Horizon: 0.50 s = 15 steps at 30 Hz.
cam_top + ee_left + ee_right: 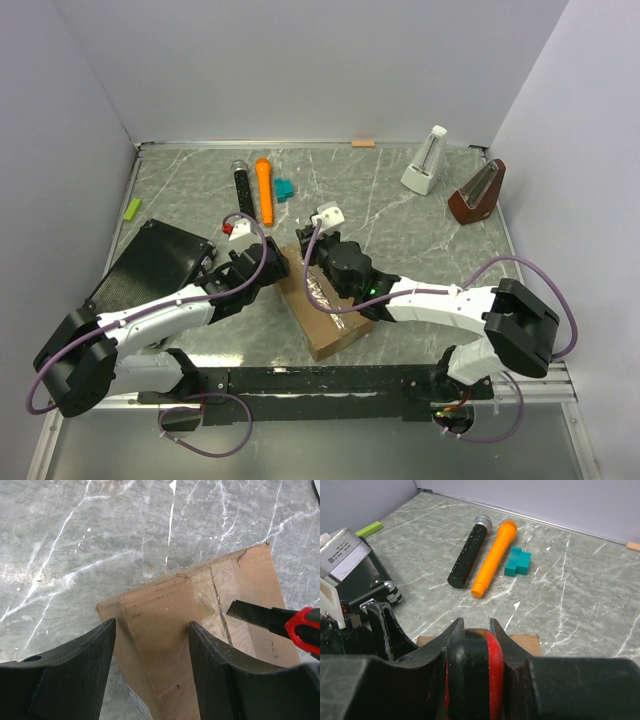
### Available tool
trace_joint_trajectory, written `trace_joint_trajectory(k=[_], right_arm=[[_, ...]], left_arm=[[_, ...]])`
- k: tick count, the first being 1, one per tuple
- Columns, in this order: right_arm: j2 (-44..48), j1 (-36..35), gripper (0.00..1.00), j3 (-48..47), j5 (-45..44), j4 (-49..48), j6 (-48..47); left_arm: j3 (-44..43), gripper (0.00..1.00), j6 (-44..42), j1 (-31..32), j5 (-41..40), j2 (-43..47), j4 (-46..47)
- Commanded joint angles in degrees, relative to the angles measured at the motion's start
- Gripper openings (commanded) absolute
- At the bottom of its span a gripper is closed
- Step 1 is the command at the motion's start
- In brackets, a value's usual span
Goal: Unpack the express box
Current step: Cut the express box at the center of the board.
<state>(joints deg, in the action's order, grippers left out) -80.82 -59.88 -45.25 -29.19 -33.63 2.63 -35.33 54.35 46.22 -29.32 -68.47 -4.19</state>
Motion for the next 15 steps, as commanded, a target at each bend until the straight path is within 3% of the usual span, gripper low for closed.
trace_joint_trajectory(k=[1, 15], right_arm=[[-1.18, 0.02, 0.0, -2.82, -0.52, -5.39, -1.14], [-4.7, 1.08, 0.0, -4.93, -0.43, -6.36, -2.11]], left_arm=[[0.79, 0.64, -0.65, -0.6, -0.91, -1.41, -6.19], [1.49, 0.64, -0.38, -0.69, -0.74, -0.88, -6.01]])
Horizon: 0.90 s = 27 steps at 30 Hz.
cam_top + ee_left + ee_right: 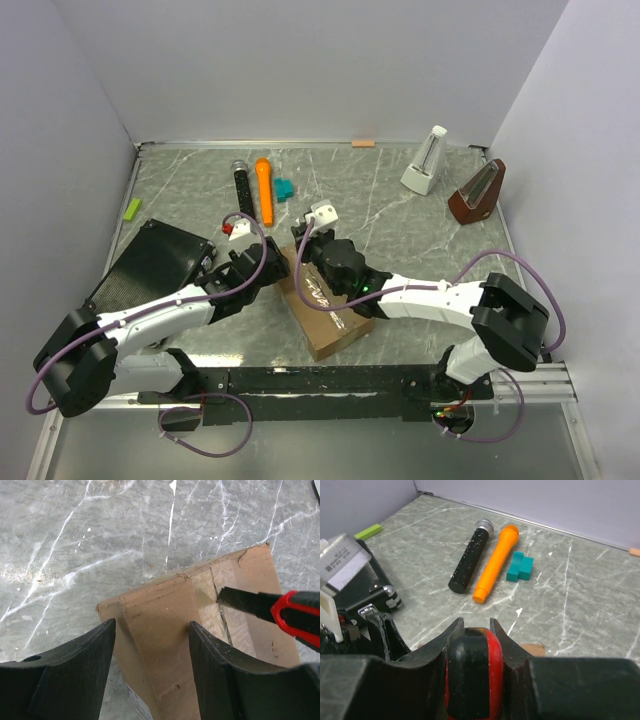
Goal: Unpack the express box
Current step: Cut the express box at the center of the board.
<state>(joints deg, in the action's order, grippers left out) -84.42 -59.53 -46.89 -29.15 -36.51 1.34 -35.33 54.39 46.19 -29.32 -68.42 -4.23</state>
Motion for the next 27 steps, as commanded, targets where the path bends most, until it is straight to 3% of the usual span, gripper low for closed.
trace_joint_trajectory(k=[1, 27], right_arm=[[-1.18, 0.82, 0.0, -3.29, -0.39, -3.57, -0.82], [3.3, 0.99, 0.0, 3.48, -2.06, -0.06, -0.82]], left_arm=[[1.49, 0.64, -0.34, -0.67, -0.56, -0.84, -5.97], [0.35, 0.64, -0.16, -0.67, -0.39, -3.12, -6.23]])
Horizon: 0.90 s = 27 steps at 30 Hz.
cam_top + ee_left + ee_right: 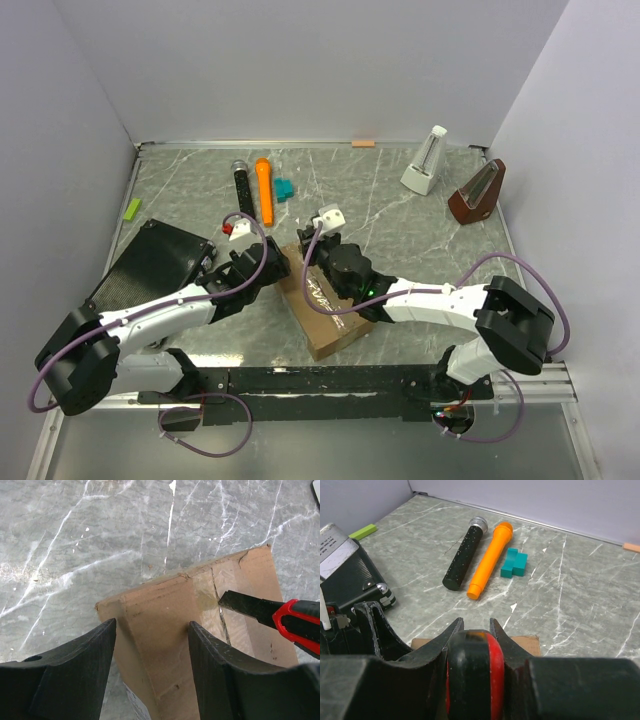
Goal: Unpack the express box
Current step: Cut the express box at the center of the board.
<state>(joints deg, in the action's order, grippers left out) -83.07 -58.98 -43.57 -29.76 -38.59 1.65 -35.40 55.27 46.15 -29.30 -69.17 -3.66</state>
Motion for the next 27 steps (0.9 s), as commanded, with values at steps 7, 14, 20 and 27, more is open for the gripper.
trace_joint_trajectory(k=[7, 14, 20, 27], right_arm=[[4.4, 0.1, 0.0, 1.38, -1.27, 9.74, 2.48], [7.74, -0.78, 0.0, 0.68, -0.74, 19.51, 6.34], [8.97, -1.4, 0.0, 0.24, 0.4, 24.26, 8.01], [10.03, -2.71, 0.0, -1.6, -0.04, 31.2, 9.77]], left_arm=[[-0.11, 0.62, -0.42, -1.24, -0.23, -2.38, -7.24], [-1.34, 0.52, 0.63, -1.68, 0.03, -4.75, -8.11], [-2.66, 0.43, 1.34, -1.77, -0.41, -6.07, -9.26], [-3.62, 0.32, 2.21, -1.77, -1.02, -7.56, -10.58]])
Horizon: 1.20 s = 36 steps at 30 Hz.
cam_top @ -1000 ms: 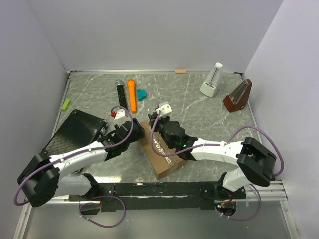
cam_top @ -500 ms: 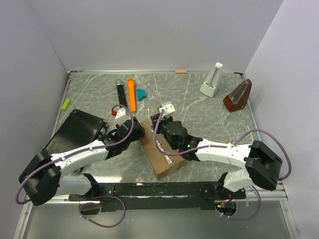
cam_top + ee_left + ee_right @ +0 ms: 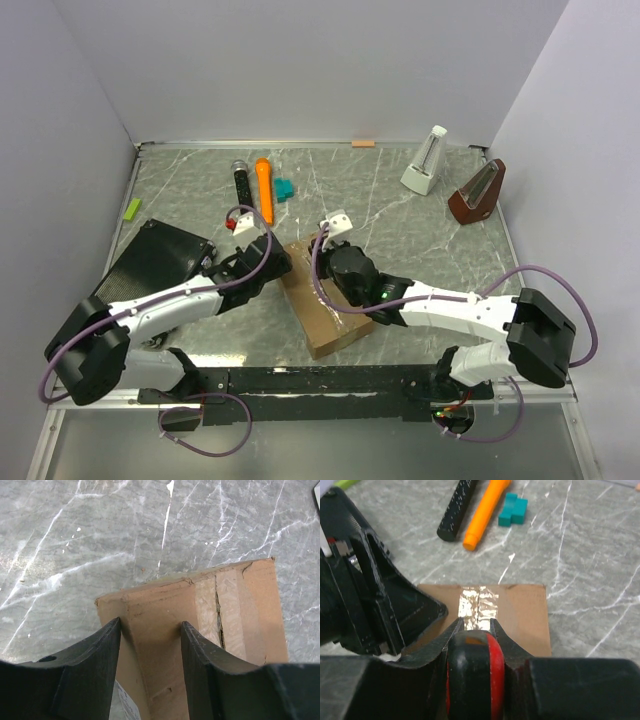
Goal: Unpack the express box
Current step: Cut the express box at the center of the board.
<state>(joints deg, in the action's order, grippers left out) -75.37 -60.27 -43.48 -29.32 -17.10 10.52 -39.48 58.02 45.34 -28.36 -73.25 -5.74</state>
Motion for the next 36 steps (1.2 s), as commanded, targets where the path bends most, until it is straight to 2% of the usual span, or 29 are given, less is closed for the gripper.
trace_joint_trajectory(k=[1, 19, 29, 36], right_arm=[[2.68, -1.69, 0.0, -2.04, -0.65, 10.5, 0.9], [8.4, -4.94, 0.0, -5.12, -3.9, 16.93, 0.46], [9.63, -6.35, 0.0, -7.49, -3.29, 25.0, 2.74], [6.74, -7.84, 0.0, -11.8, -4.17, 34.14, 5.99]], left_arm=[[0.37, 0.31, -0.36, -0.96, -1.96, -3.56, -8.76], [0.29, 0.31, 0.16, -0.96, -2.05, -4.18, -9.38], [0.2, 0.31, 0.69, -0.96, -1.88, -4.97, -9.38], [-0.15, 0.31, 1.13, -0.96, -1.87, -5.41, -9.73]])
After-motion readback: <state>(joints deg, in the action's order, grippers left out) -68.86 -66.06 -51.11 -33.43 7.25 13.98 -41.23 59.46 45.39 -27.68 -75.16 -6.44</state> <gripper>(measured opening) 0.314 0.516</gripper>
